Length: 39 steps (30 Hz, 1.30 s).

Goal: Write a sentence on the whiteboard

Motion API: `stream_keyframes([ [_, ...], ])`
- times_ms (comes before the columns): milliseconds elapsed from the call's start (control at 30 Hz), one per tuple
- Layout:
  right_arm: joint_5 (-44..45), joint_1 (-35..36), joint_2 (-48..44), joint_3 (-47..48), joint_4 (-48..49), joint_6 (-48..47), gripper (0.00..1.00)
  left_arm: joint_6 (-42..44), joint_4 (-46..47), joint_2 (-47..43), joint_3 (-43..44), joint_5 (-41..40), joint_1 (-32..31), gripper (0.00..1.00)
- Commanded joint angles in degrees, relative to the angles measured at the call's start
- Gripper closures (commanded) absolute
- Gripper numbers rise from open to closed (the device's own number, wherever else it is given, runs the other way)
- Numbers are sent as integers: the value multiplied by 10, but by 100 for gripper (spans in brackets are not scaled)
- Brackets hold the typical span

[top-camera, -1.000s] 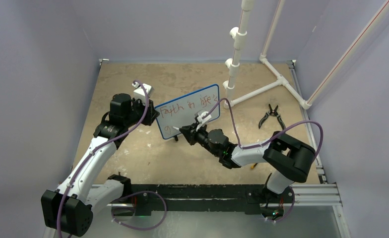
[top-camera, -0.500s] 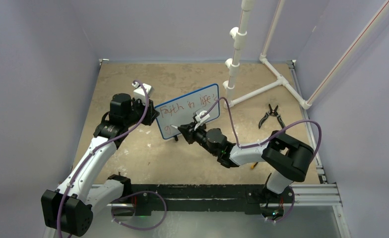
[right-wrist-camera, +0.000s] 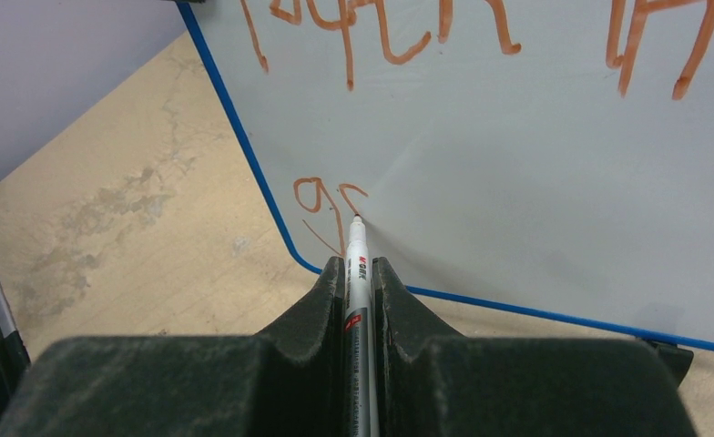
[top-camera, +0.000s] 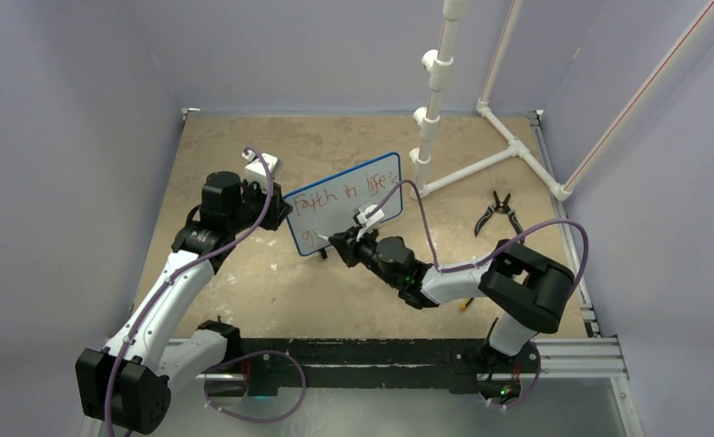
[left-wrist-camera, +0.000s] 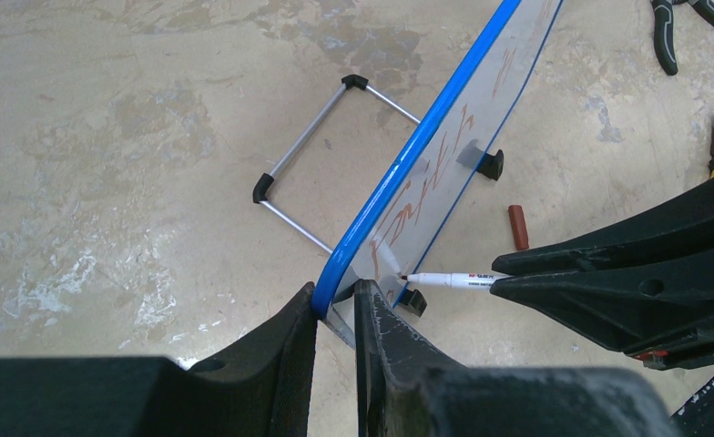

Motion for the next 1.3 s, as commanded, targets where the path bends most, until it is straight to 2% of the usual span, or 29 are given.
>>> stream_keyframes([
  [0, 43, -2, -14, -1, -12, 6, 100, 0, 10, -4, -4, 11, 0, 81],
  [433, 62, -2, -45, 21, 11, -13, 100, -1, 10, -3, -4, 11, -1, 81],
  [700, 39, -2, -62, 9, 27, -23, 100, -1, 11, -3, -4, 12, 0, 81],
  [1267, 48, -4, -53, -17, 8, 9, 100, -4, 12, -1, -6, 13, -1, 81],
])
